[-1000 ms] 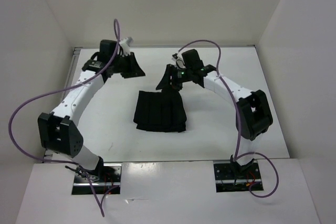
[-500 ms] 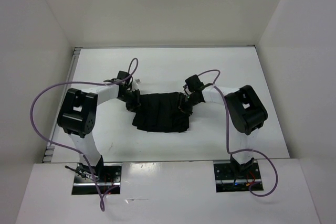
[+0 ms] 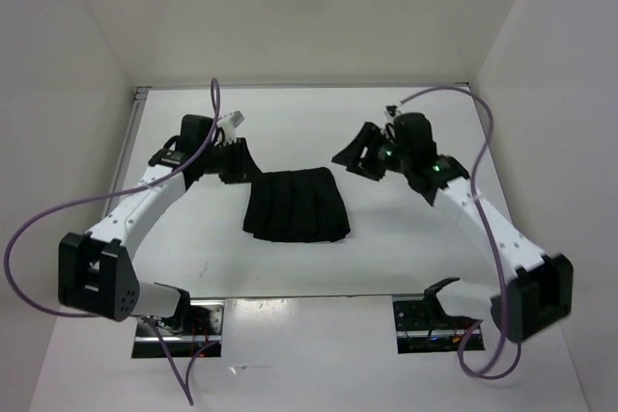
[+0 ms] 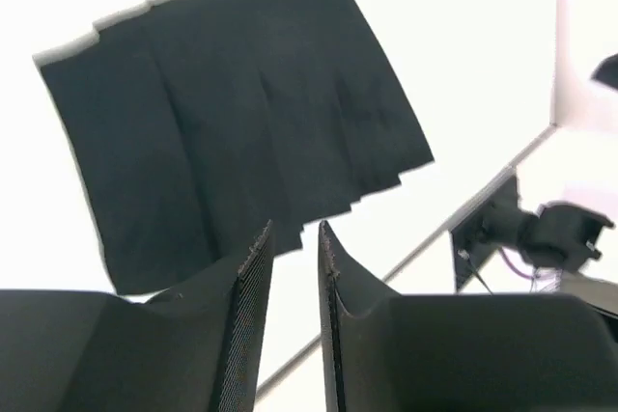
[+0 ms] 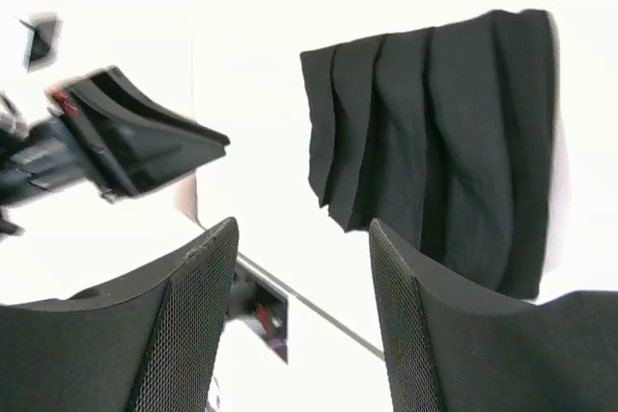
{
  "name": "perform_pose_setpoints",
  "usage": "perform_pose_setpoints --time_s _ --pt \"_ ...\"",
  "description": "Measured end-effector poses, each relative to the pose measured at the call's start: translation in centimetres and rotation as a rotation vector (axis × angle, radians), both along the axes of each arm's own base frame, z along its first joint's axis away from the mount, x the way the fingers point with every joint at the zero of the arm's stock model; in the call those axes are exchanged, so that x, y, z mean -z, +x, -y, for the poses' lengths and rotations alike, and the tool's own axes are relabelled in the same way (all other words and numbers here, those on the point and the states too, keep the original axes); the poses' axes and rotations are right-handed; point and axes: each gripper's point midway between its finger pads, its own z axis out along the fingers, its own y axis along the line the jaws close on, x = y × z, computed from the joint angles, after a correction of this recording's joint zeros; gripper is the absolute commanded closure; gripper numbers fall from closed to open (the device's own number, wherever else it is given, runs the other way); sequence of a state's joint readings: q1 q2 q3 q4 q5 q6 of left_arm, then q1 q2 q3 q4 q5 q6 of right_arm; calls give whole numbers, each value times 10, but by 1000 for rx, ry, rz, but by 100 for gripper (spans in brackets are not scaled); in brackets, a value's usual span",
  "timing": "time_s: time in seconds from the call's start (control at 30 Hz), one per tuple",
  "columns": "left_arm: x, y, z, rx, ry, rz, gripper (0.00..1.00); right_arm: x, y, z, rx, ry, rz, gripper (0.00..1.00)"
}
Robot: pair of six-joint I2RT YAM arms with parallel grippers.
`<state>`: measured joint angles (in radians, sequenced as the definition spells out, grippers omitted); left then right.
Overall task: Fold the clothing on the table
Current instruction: Fold the skirt
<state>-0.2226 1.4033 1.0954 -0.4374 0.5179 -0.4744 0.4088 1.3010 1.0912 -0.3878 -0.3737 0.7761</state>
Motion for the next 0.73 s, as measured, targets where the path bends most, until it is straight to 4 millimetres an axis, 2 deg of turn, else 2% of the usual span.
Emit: perform_pose_setpoints --time_s 0.07,0.1,0.17,0.27,0.4,0.53,0.67,0.73 --pt "2 -15 -2 9 -33 1 66 -9 -16 17 86 38 39 36" --pt "11 -24 -7 -8 -44 -31 60 -6 -27 24 126 48 34 35" --pt "26 -35 -17 -48 -49 -85 55 11 -46 40 211 58 -7 35" --pt "33 -45 -29 -113 -63 -118 54 23 -60 60 331 69 -33 35" --pt "9 -40 -33 -141 -101 -30 55 7 -70 81 448 131 29 34" --pt "3 -37 -33 -141 -114 -4 55 -7 -74 91 504 180 73 33" --pt "1 -35 -34 -152 -131 -2 56 -3 -73 94 527 181 65 33" --pt "2 -36 -34 -153 -136 -6 51 2 -73 94 529 173 53 33"
